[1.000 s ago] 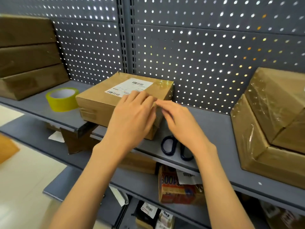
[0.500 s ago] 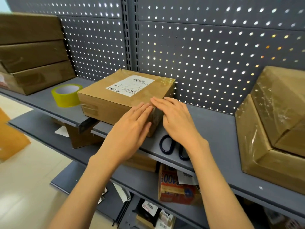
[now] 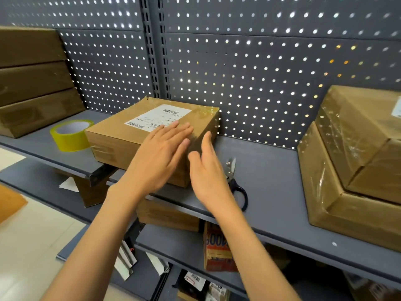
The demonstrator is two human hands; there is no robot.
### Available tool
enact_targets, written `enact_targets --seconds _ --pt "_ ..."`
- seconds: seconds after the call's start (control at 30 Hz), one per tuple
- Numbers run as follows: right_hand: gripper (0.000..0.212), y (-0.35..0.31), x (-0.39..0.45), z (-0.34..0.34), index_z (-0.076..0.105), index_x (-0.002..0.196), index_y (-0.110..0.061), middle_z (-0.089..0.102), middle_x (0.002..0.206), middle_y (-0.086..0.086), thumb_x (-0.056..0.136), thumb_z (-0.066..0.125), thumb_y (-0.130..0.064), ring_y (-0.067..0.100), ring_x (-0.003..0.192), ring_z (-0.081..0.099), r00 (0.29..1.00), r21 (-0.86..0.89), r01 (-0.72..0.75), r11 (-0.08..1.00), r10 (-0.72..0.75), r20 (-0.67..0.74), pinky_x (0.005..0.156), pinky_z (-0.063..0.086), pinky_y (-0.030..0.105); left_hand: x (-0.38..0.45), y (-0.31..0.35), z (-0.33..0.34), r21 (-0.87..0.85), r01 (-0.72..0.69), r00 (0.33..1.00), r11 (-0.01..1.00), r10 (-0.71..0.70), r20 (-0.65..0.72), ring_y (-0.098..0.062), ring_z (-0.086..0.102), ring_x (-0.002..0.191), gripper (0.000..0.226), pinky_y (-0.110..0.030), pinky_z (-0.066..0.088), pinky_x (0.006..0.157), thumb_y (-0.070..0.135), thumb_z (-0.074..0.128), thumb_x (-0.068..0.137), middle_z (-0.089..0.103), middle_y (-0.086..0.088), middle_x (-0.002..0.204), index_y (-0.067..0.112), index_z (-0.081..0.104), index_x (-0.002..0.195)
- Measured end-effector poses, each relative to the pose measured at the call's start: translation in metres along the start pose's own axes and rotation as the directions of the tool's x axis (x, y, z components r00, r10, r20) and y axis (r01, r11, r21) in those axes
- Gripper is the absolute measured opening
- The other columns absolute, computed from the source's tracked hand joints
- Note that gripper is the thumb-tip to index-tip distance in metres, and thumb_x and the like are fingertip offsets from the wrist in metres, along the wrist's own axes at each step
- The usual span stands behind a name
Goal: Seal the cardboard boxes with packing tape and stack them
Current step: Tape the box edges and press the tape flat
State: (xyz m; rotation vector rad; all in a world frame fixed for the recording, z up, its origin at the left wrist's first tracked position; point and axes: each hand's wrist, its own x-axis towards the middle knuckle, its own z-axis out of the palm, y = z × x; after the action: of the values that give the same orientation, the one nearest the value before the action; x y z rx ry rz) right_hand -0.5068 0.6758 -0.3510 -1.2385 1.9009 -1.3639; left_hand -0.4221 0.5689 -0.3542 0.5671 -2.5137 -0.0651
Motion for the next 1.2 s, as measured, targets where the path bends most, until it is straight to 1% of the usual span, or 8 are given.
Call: enact_targets --seconds 0.17,0.33,0.53,0.73,0.83,0.97,1.1,1.2 --pt "0.057 0.014 -0.014 0.044 -0.013 0.149 -0.010 -0.018 0.158 0.002 0.105 0.019 -0.026 0.003 0.144 -0.014 1.000 0.047 -0.014 0.999 0.014 -0.007 0.110 -0.010 0.011 0.003 -0.017 0.010 -0.067 -0.032 0.995 0.997 0.038 0.088 -0.017 0.034 0.138 0.066 -0.034 0.025 0.114 0.045 0.015 0.094 0.044 -0.006 0.145 0.007 0.044 0.140" --pt "0.069 0.018 -0.023 0.051 -0.020 0.147 -0.011 -0.026 0.156 0.001 0.100 0.016 -0.046 0.001 0.141 -0.019 0.997 0.109 -0.070 0.992 0.067 0.024 0.112 -0.011 0.015 0.005 -0.021 0.008 -0.143 -0.019 0.992 0.990 0.036 0.120 -0.011 0.030 0.137 0.069 -0.032 0.021 0.116 0.046 0.016 0.092 0.041 -0.009 0.146 0.004 0.043 0.139" --pt "0.073 0.011 -0.022 0.035 -0.015 0.150 -0.010 -0.019 0.158 0.002 0.099 0.016 -0.053 0.008 0.145 -0.011 0.987 0.072 -0.151 0.986 0.148 0.057 0.109 -0.005 0.017 0.006 -0.013 0.004 -0.172 0.047 0.994 0.984 -0.030 0.103 -0.009 0.029 0.137 0.058 -0.017 0.014 0.111 0.033 0.024 0.093 0.040 -0.010 0.147 0.002 0.043 0.139" --pt "0.059 -0.005 0.015 0.010 -0.001 0.153 -0.013 -0.003 0.161 0.001 0.104 0.021 -0.038 0.013 0.147 0.002 0.989 0.114 -0.092 0.989 0.105 -0.108 0.116 0.004 0.025 0.009 0.004 0.002 -0.379 0.026 0.995 0.925 0.011 0.094 -0.015 0.051 0.124 0.049 -0.015 0.033 0.099 0.029 0.035 0.093 0.057 -0.005 0.134 0.008 0.053 0.134" --pt "0.057 -0.004 0.021 0.017 -0.001 0.152 -0.010 -0.008 0.160 0.005 0.105 0.021 -0.033 0.013 0.147 -0.004 0.987 0.094 -0.073 0.993 0.085 -0.136 0.116 -0.001 0.025 0.008 0.004 0.009 -0.236 -0.024 0.992 0.971 0.053 0.115 -0.015 0.042 0.133 0.058 -0.025 0.028 0.109 0.042 0.027 0.092 0.051 -0.003 0.141 0.013 0.049 0.139" --pt "0.056 0.008 0.015 0.026 -0.006 0.152 -0.018 -0.009 0.160 0.001 0.105 0.018 -0.034 0.010 0.147 -0.006 0.985 0.097 -0.051 0.994 0.065 -0.158 0.119 0.001 0.027 -0.002 -0.004 0.017 0.002 0.036 0.998 0.999 -0.036 0.058 -0.010 0.024 0.143 0.066 -0.037 0.010 0.116 0.053 0.008 0.089 0.038 0.012 0.149 0.033 0.040 0.143" --pt "0.055 0.012 0.015 0.020 -0.005 0.152 -0.023 -0.007 0.161 -0.002 0.105 0.020 -0.033 0.010 0.147 0.000 0.989 0.060 -0.043 0.997 0.051 -0.137 0.119 0.007 0.029 0.000 -0.014 0.013 -0.189 0.043 0.999 0.981 -0.044 -0.003 -0.011 0.035 0.136 0.065 -0.023 0.021 0.110 0.049 0.020 0.091 0.050 -0.003 0.140 0.012 0.054 0.134" --pt "0.058 0.013 0.016 0.016 -0.003 0.153 -0.022 0.001 0.161 0.001 0.104 0.026 -0.033 0.014 0.147 0.007 0.989 0.100 -0.055 0.993 0.068 -0.133 0.119 0.012 0.035 0.000 -0.019 0.005 -0.193 0.082 0.996 0.978 -0.084 -0.002 -0.014 0.042 0.133 0.064 -0.019 0.025 0.107 0.050 0.029 0.090 0.054 -0.005 0.136 0.008 0.059 0.129"
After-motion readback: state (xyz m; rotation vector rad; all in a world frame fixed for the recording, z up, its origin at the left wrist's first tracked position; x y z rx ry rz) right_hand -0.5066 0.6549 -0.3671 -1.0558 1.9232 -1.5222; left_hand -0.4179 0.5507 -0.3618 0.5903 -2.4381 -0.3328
